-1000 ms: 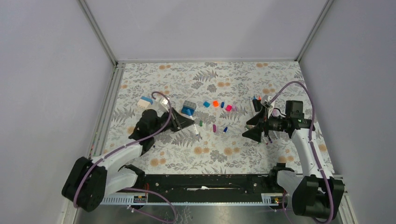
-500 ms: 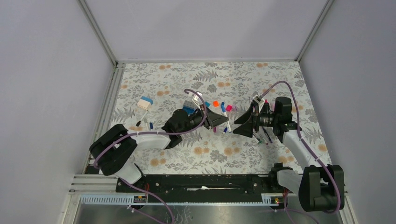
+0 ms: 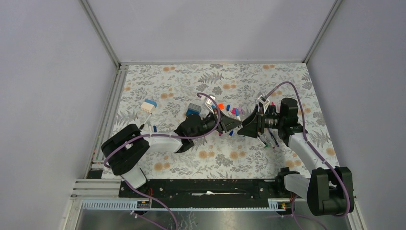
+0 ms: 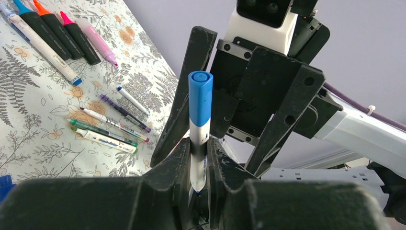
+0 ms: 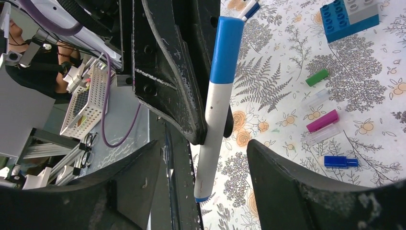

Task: Open the pen caps
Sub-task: Pick up the pen from the center of the board.

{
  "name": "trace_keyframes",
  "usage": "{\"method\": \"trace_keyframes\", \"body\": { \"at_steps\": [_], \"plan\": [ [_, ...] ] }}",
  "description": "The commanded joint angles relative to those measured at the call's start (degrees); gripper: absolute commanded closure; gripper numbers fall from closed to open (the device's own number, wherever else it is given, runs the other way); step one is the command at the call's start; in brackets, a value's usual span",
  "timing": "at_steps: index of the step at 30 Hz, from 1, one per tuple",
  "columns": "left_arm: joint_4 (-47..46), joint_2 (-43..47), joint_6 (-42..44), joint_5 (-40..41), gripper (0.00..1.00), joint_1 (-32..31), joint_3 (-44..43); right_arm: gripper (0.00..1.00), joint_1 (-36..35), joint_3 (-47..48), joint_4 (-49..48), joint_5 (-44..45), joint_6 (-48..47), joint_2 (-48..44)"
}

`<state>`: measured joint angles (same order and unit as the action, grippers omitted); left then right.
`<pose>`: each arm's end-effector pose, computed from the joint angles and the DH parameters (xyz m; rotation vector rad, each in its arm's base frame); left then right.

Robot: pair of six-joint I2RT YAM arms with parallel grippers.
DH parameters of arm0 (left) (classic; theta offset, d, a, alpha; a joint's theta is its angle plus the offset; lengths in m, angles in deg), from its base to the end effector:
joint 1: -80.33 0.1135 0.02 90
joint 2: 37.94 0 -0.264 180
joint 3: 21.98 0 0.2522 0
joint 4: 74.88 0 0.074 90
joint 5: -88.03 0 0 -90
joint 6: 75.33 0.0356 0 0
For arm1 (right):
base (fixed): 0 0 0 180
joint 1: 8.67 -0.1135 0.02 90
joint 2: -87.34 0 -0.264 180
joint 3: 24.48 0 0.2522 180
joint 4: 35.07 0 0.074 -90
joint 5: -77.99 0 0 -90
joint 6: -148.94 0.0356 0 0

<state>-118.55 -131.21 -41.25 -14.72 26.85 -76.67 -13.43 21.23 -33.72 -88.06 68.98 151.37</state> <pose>0.1963 -0.2783 0.2294 0.1741 1.7314 -1.6523 0.2179 0.0528 0.2438 -0.8273 1.6804 1.4210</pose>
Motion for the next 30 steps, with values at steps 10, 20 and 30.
{"method": "trace_keyframes", "body": {
  "at_steps": [10, 20, 30],
  "plan": [
    [-3.6, 0.3, 1.5, 2.9, 0.98, -1.4, -3.1, 0.78, -1.7, 0.2, -2.0, -0.1, 1.9, 0.4],
    [4.1, 10.7, 9.1, 8.6, 0.54, -1.5, -0.8, 1.00, -1.6, 1.7, 2.0, -4.7, -3.0, -0.7],
    [16.7, 26.8, 26.2, 19.6, 0.01, -1.4, 2.6, 1.00, 3.3, 1.5, 10.3, -6.6, -15.3, -3.9]
  ]
}}
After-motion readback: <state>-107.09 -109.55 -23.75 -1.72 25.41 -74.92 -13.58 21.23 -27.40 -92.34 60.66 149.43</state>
